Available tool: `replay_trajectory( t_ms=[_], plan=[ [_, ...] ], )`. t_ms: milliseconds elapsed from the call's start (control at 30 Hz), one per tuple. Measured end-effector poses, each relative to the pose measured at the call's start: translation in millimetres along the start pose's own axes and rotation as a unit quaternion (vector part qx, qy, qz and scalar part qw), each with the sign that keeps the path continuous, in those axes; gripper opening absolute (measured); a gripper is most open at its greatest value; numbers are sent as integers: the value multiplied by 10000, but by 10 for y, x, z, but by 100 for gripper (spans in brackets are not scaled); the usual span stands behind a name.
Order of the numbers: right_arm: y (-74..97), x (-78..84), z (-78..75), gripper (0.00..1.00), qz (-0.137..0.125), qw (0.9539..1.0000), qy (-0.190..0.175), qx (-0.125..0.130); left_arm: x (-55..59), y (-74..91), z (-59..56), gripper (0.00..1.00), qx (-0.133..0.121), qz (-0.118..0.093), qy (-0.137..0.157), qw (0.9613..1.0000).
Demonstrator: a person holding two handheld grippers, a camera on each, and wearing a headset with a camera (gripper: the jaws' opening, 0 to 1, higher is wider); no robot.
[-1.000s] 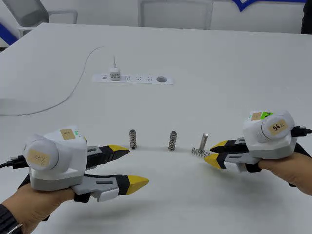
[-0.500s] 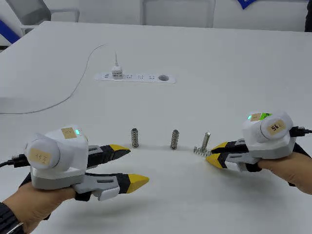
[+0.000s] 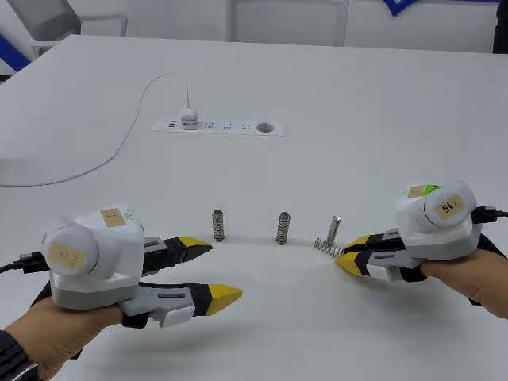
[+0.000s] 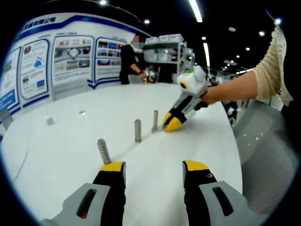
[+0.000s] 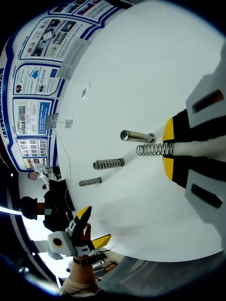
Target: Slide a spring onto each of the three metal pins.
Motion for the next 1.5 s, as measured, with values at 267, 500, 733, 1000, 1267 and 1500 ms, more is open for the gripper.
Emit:
replay_trajectory(
  t_ms=[267, 500, 733, 1000, 1267, 1500],
  plan=[
    [104, -94, 129, 11, 10, 9992, 287, -262, -6, -51, -10, 48, 85, 10, -40, 10000],
    [190, -279, 256, 11, -116, 9968, 637, -464, -59, -111, -29, 48, 178, 0, -127, 9998],
    [226, -449, 388, 11, -198, 9925, 978, -709, -108, -166, -62, 47, 269, -19, -213, 9994],
    [227, -580, 524, 11, -210, 9860, 1313, -1009, -159, -222, -83, 45, 347, -52, -308, 9989],
    [225, -653, 603, 11, -154, 9795, 1593, -1223, -201, -279, -125, 42, 445, -70, -390, 9982],
    [219, -681, 677, 11, -79, 9735, 1813, -1392, -222, -321, -164, 33, 571, -43, -466, 9973]
  ],
)
Point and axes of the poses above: the centre of the closed fingertips' face, and the gripper's own axes: y roughly backward along the fingers, z roughly to its left, x roughly out of its underside, the point moved 10 cm from there along y, roughly backward along the fingers, and after that the axes turned 3 degrees about x, right-handed, at the moved point
